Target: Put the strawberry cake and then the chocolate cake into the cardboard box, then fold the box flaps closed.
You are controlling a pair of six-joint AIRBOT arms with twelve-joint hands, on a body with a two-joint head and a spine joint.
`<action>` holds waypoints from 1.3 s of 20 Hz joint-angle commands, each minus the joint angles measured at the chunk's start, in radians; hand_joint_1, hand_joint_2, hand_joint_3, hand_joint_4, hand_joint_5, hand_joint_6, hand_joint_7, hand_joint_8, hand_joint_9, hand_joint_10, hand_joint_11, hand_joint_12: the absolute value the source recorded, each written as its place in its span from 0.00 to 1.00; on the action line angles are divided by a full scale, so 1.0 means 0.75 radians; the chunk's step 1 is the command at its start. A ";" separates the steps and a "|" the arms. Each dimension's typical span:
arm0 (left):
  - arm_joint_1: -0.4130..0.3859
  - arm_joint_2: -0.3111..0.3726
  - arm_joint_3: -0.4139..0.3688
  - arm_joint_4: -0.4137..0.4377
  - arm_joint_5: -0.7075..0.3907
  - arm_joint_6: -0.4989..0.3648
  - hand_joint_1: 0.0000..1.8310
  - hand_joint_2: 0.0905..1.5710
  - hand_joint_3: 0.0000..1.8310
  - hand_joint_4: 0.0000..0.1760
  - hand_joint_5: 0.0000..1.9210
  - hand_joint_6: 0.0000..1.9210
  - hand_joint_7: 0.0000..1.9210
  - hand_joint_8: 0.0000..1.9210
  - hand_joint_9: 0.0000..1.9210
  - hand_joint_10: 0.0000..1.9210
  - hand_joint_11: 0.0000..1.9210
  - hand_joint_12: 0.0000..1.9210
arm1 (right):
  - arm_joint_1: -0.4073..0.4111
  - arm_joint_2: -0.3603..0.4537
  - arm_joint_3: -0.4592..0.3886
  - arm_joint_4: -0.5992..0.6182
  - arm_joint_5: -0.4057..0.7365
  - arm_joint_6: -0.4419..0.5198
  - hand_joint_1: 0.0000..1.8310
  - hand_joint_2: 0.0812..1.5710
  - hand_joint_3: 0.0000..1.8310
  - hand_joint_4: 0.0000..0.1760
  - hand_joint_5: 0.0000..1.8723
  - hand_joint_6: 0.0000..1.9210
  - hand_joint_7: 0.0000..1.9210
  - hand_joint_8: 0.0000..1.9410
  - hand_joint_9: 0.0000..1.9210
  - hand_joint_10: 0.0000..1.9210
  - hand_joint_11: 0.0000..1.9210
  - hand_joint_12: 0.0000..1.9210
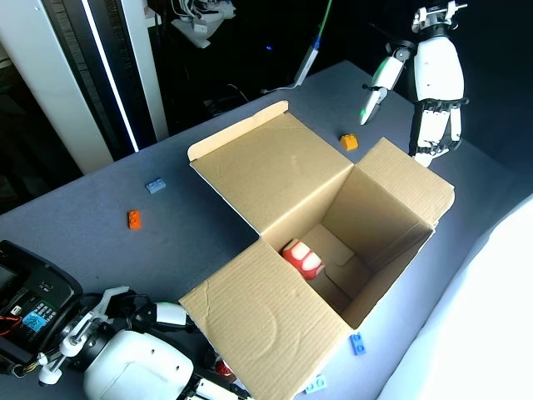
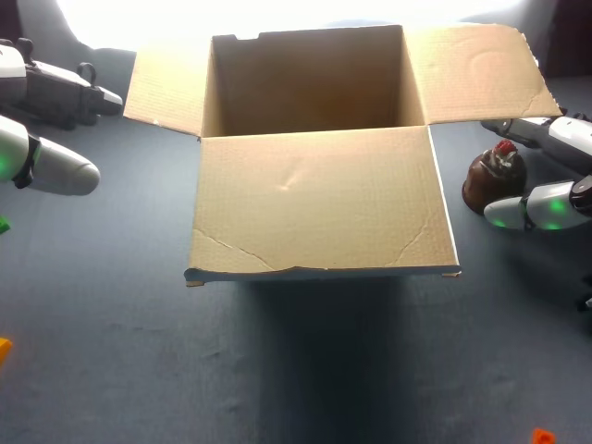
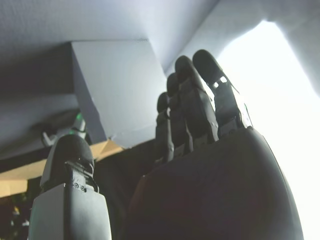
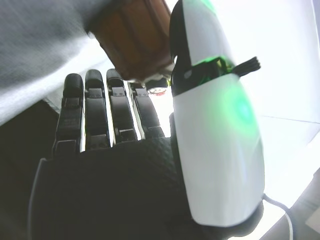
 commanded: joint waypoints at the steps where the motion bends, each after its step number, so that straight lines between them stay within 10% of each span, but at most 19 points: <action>1: -0.010 0.009 0.012 -0.048 0.080 -0.003 0.21 0.67 0.00 0.19 0.13 0.00 0.19 0.00 0.23 0.00 0.01 0.57 | -0.003 0.017 0.008 -0.003 0.162 0.017 0.55 0.64 0.00 0.00 0.06 0.01 0.06 0.00 0.07 0.00 0.00 0.24; 10: -0.015 0.010 0.005 0.034 0.097 -0.018 0.21 0.67 0.00 0.19 0.12 0.00 0.19 0.00 0.23 0.00 0.01 0.56 | -0.007 0.017 0.008 -0.003 0.168 0.022 0.56 0.64 0.00 0.00 0.10 0.01 0.10 0.01 0.11 0.01 0.00 0.30; 13: -0.027 0.010 0.007 -0.010 0.074 -0.018 0.22 0.67 0.00 0.20 0.13 0.00 0.19 0.00 0.23 0.00 0.01 0.56 | -0.012 0.017 0.008 -0.004 0.173 0.022 0.55 0.67 0.01 0.00 0.18 0.04 0.25 0.03 0.22 0.09 0.00 0.59; 16: -0.015 0.010 0.015 -0.058 0.074 -0.018 0.21 0.67 0.00 0.20 0.13 0.00 0.20 0.00 0.24 0.00 0.03 0.55 | -0.015 0.017 0.008 -0.006 0.181 0.022 0.59 0.69 0.00 0.00 0.29 0.13 0.37 0.08 0.22 0.49 0.01 0.87; 18: -0.013 0.011 0.016 -0.054 0.065 -0.017 0.21 0.67 0.00 0.22 0.12 0.00 0.19 0.00 0.23 0.00 0.02 0.54 | -0.017 0.017 0.008 -0.009 0.189 0.023 0.62 0.71 0.01 0.00 0.36 0.24 0.41 0.26 0.27 0.62 0.09 0.94; 19: -0.013 0.011 0.019 -0.048 0.049 -0.015 0.22 0.68 0.00 0.21 0.13 0.00 0.19 0.00 0.22 0.00 0.02 0.54 | -0.018 0.017 0.008 -0.010 0.190 0.023 0.63 0.76 0.00 0.00 0.37 0.59 0.42 0.61 0.28 0.67 0.11 0.99; 20: -0.014 0.011 0.019 -0.042 0.033 -0.013 0.22 0.68 0.00 0.18 0.13 0.00 0.19 0.00 0.22 0.00 0.02 0.55 | -0.018 0.017 0.008 -0.010 0.193 0.023 0.65 0.75 0.00 0.00 0.43 0.56 0.43 0.71 0.30 0.72 0.15 1.00; 22: -0.017 0.011 0.015 -0.050 0.031 -0.019 0.20 0.68 0.00 0.19 0.13 0.00 0.20 0.00 0.23 0.00 0.02 0.56 | -0.019 0.018 0.008 -0.013 0.195 0.023 0.73 0.75 0.00 0.00 0.49 0.45 0.45 0.70 0.34 0.85 0.20 1.00; 26: 0.001 0.011 0.026 -0.035 0.035 -0.174 0.21 0.68 0.00 0.21 0.13 0.00 0.19 0.00 0.22 0.00 0.02 0.56 | -0.012 0.025 0.008 -0.032 0.206 0.023 0.66 0.75 0.00 0.00 0.45 0.54 0.43 0.75 0.31 0.81 0.19 1.00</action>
